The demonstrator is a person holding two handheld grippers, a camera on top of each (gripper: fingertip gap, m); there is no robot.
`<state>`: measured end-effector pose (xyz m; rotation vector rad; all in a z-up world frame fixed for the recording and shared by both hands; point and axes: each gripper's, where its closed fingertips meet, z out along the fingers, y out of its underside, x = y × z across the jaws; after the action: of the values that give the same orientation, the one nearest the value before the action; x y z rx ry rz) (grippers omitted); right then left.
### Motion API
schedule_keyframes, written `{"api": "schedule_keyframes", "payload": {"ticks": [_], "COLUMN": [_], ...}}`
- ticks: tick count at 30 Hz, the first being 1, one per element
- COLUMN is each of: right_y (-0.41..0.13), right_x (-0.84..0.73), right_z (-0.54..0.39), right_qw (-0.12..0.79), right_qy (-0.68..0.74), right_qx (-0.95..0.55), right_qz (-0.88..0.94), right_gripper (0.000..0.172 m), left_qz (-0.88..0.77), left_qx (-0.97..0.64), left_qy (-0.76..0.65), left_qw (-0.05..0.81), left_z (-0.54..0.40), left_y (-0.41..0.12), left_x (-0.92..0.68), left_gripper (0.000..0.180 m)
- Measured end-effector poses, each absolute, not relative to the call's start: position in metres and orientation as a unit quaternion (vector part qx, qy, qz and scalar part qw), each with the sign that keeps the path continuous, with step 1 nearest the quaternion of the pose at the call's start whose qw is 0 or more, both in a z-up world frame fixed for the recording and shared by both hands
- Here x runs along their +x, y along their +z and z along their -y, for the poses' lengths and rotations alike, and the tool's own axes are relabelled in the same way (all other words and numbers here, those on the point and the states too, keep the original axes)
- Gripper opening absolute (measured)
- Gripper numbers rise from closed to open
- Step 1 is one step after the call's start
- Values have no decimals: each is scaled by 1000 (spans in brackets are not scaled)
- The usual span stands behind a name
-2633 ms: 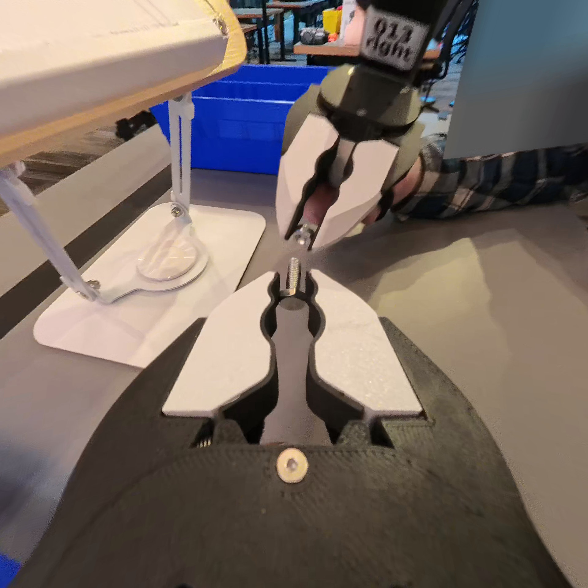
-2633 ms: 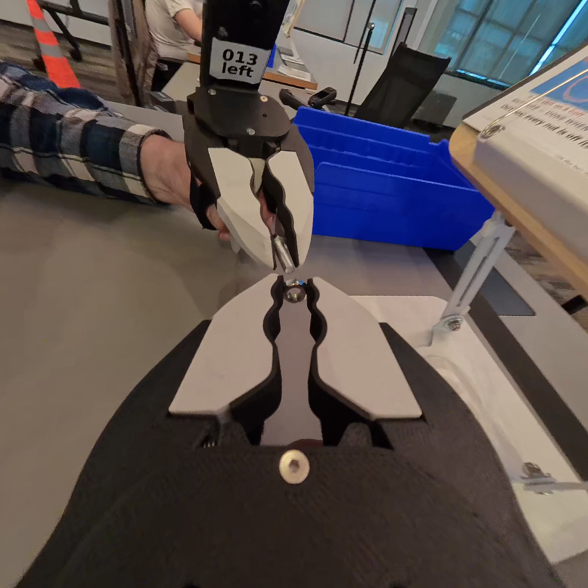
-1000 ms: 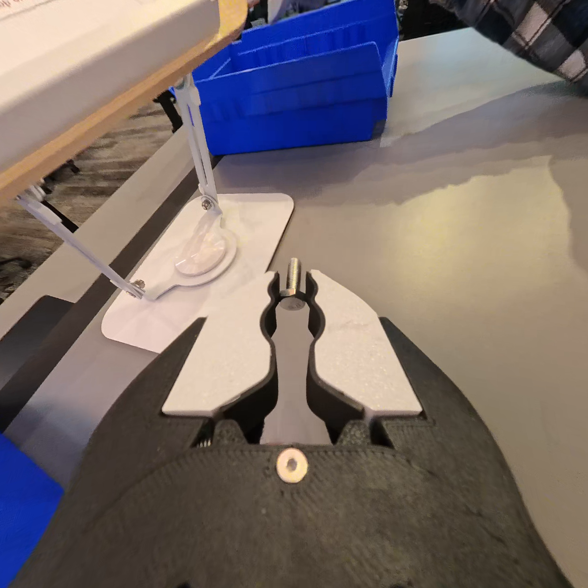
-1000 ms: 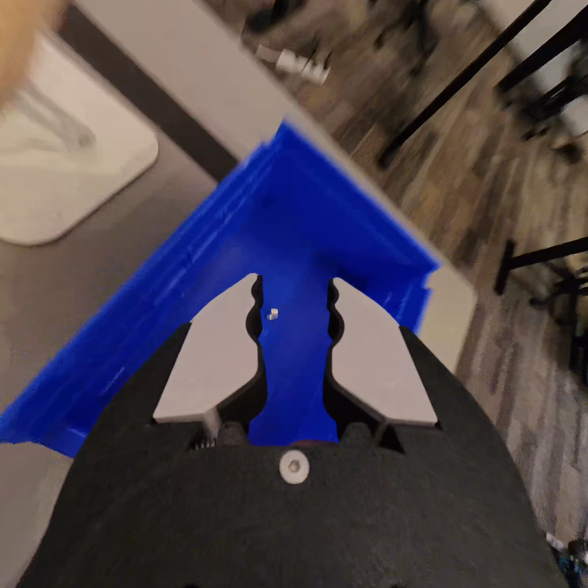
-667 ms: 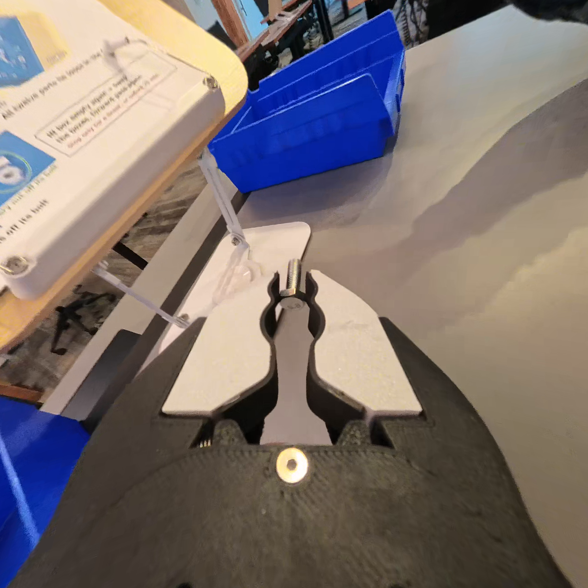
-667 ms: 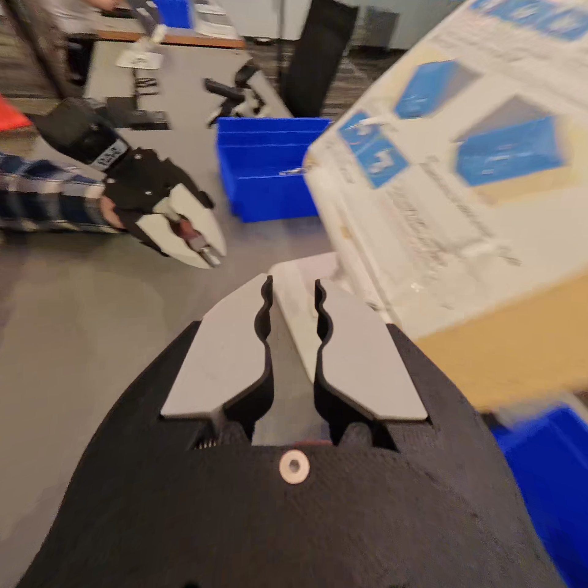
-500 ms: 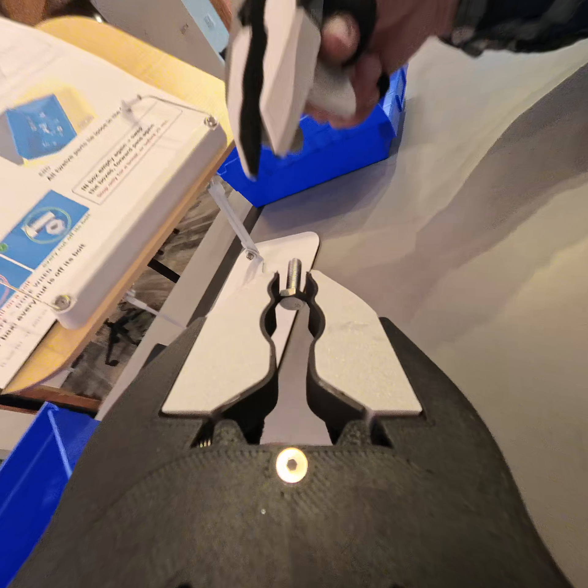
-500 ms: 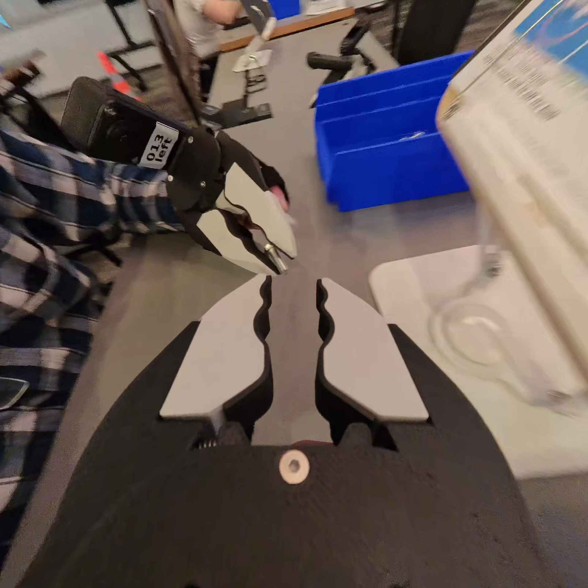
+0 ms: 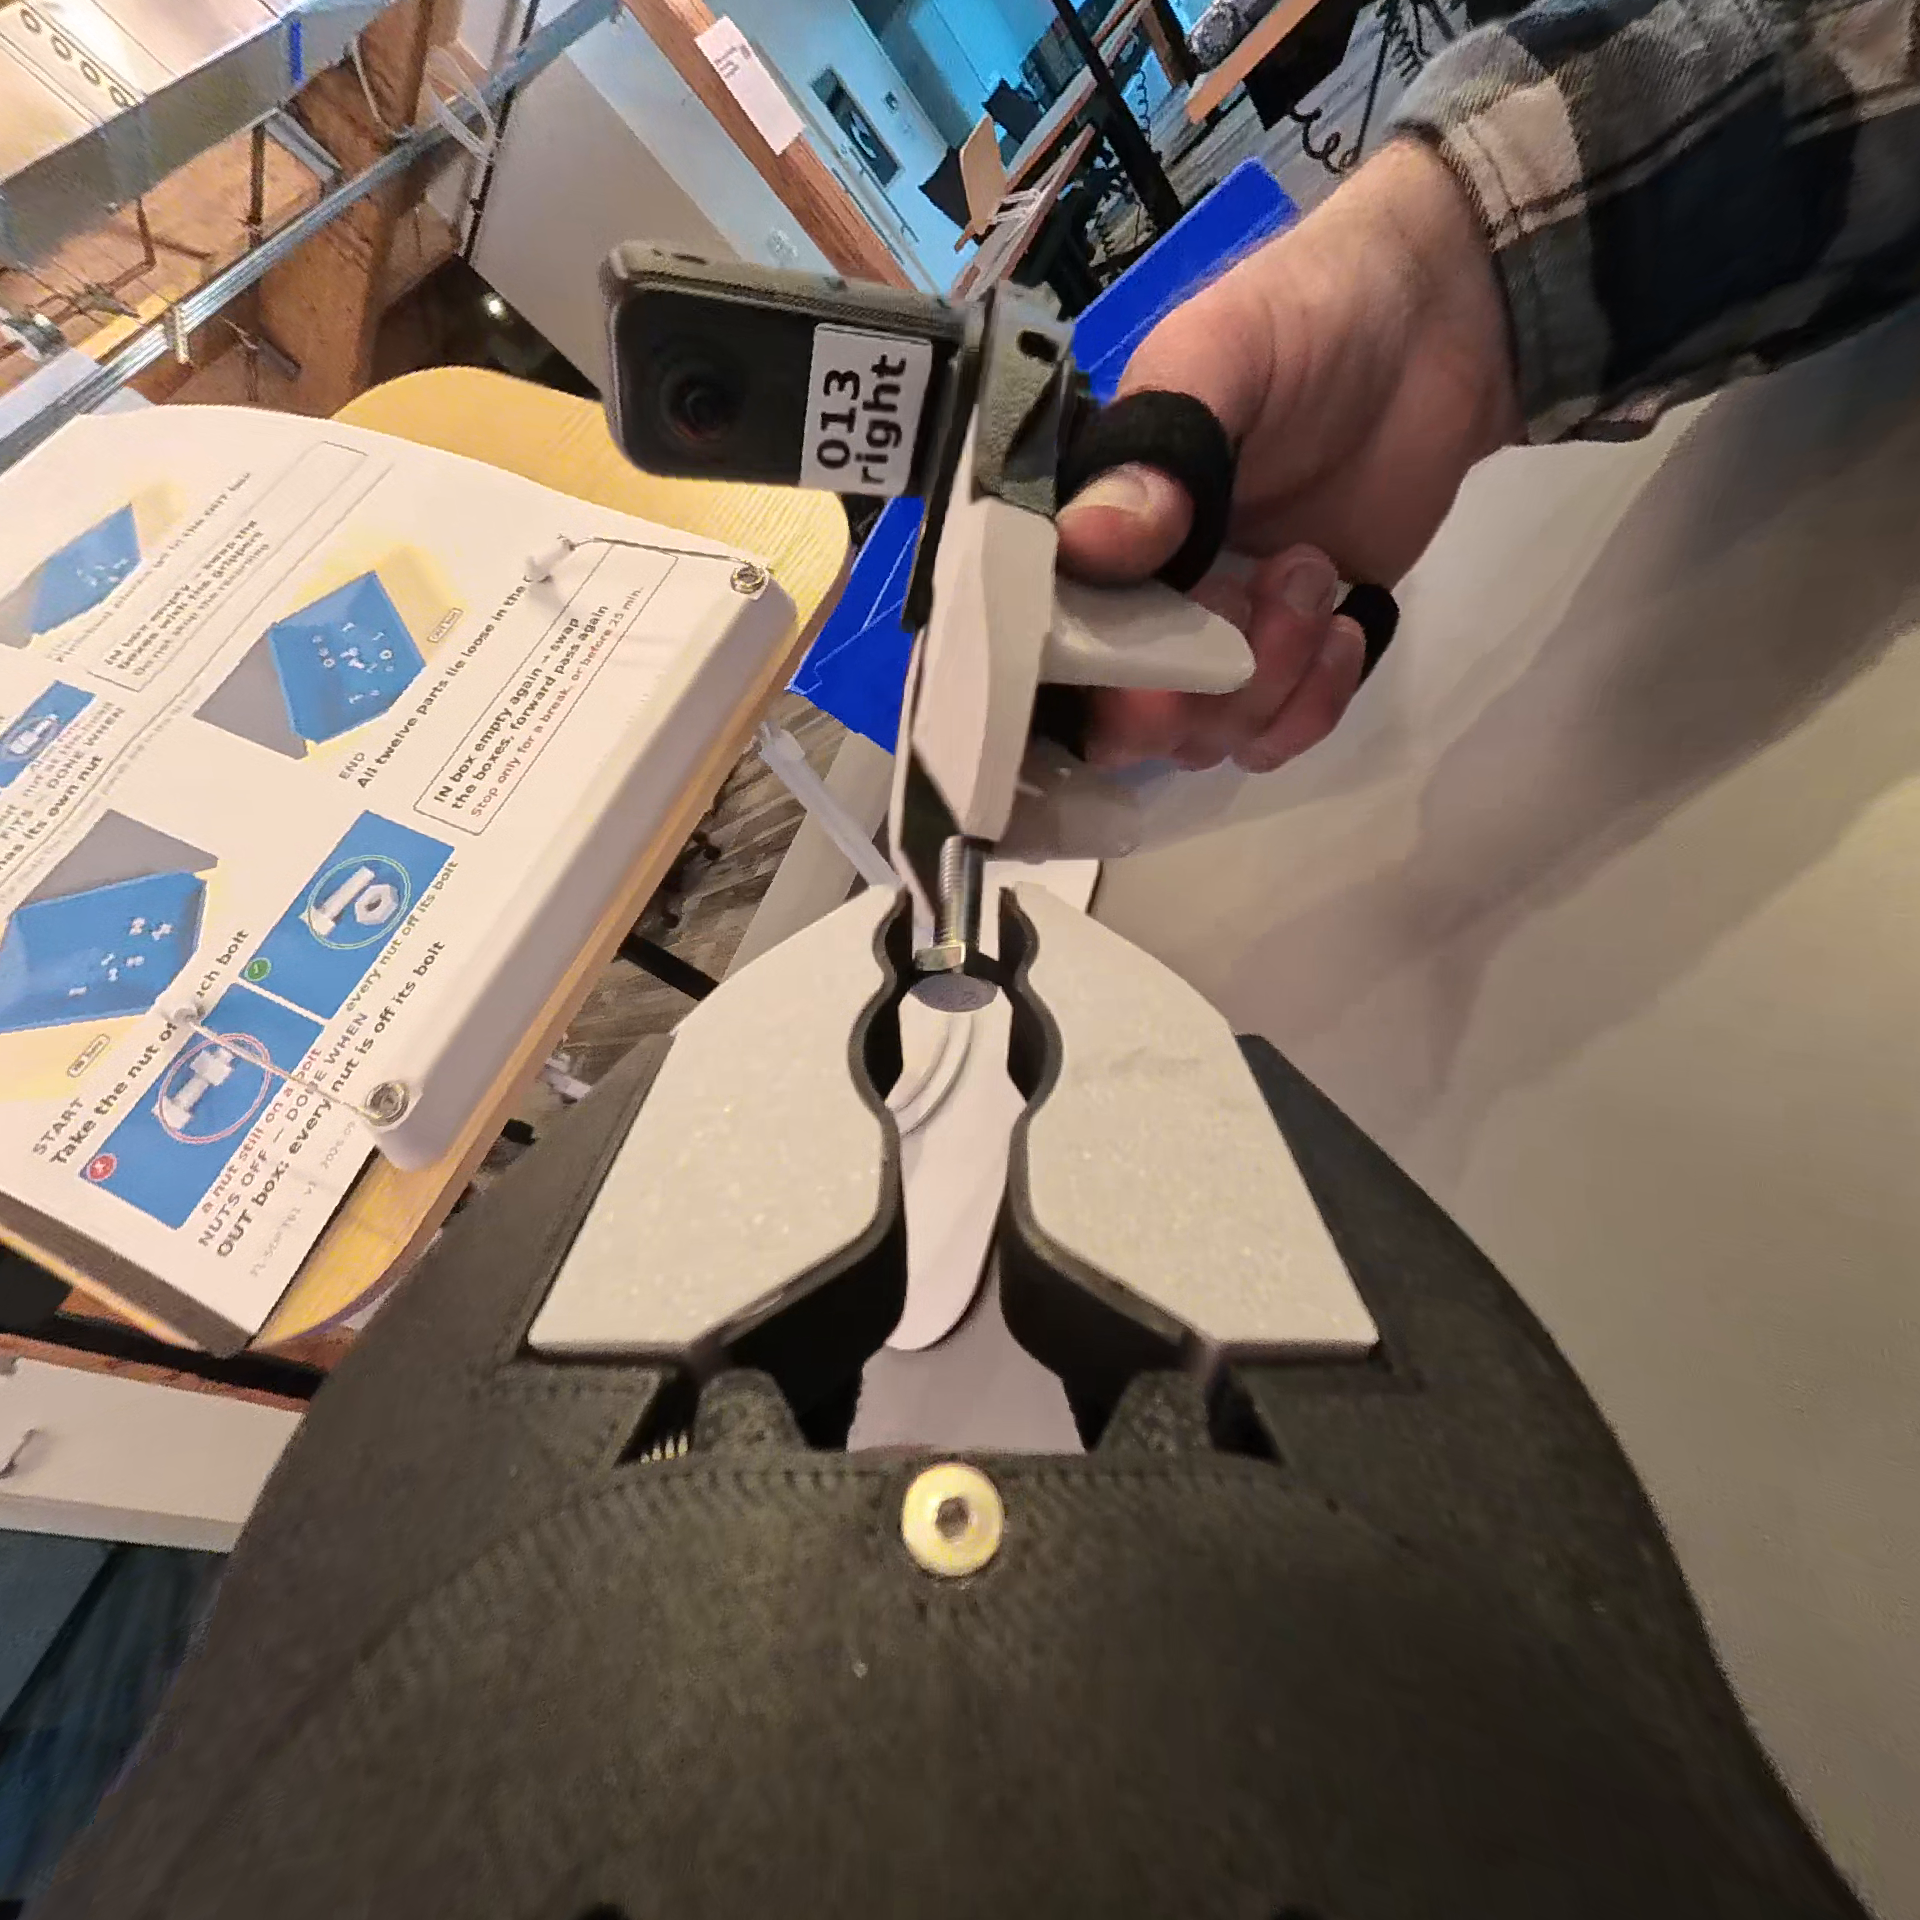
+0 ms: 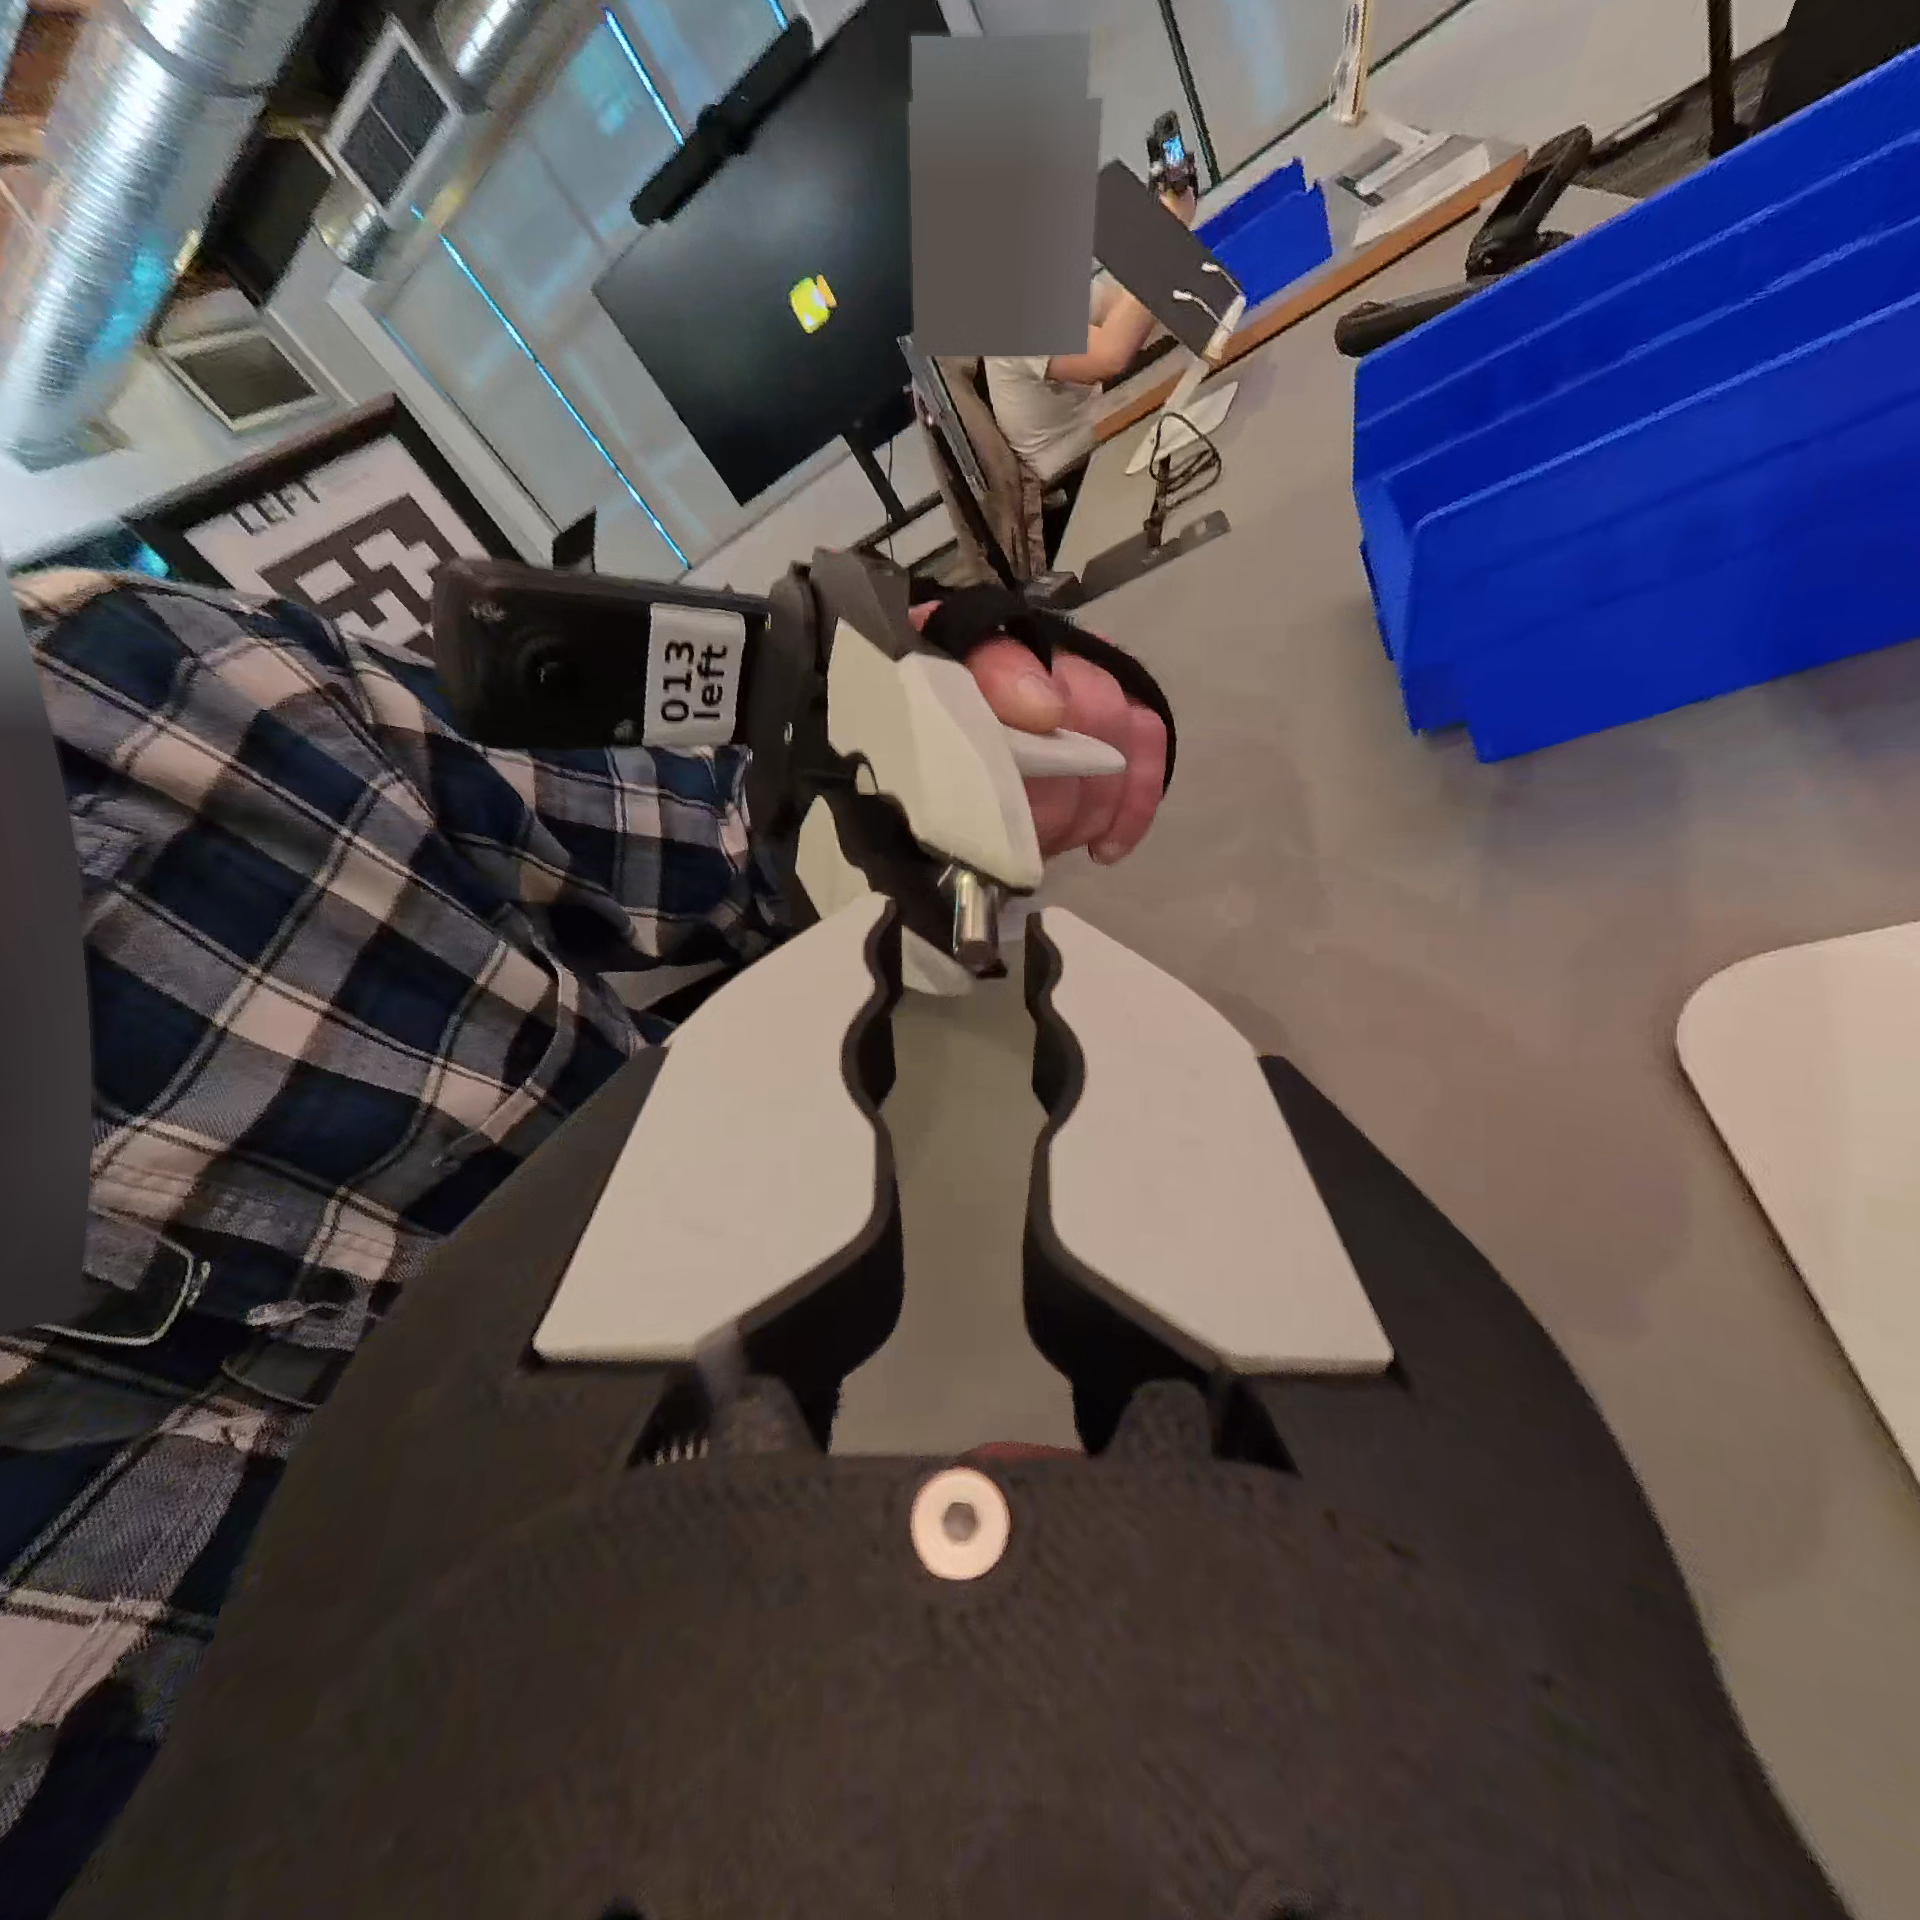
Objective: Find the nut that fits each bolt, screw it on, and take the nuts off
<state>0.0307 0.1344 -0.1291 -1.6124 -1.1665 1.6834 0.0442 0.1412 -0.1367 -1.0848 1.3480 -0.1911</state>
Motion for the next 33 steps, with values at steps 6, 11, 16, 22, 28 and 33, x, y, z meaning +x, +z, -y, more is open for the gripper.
{"api": "schedule_keyframes", "payload": {"ticks": [6, 11, 16, 22, 28, 33], "right_y": [-130, -125, -129, -126, -126, -118], "right_x": [30, 31, 26, 26, 26, 35], "right_z": [-134, -132, -124, -124, -124, -134], "right_qw": [261, 261, 248, 262, 270, 287], "right_qy": [639, 640, 642, 638, 626, 622], "right_qx": [-592, -589, -586, -582, -586, -592], "right_qz": [416, 419, 428, 431, 437, 425], "right_gripper": [7, 7, 8, 8, 8, 8], "left_qz": [-597, -594, -596, -593, -591, -570], "left_qx": [-469, -459, -454, -451, -445, -445], "left_qy": [-78, -70, -55, -60, -54, -46], "left_qw": [646, 657, 660, 664, 670, 689], "left_z": [-137, -135, -134, -133, -133, -137], "left_y": [-137, -132, -131, -128, -126, -116], "left_x": [47, 47, 47, 46, 45, 39], "left_gripper": [15, 15, 15, 15, 15, 29]}}
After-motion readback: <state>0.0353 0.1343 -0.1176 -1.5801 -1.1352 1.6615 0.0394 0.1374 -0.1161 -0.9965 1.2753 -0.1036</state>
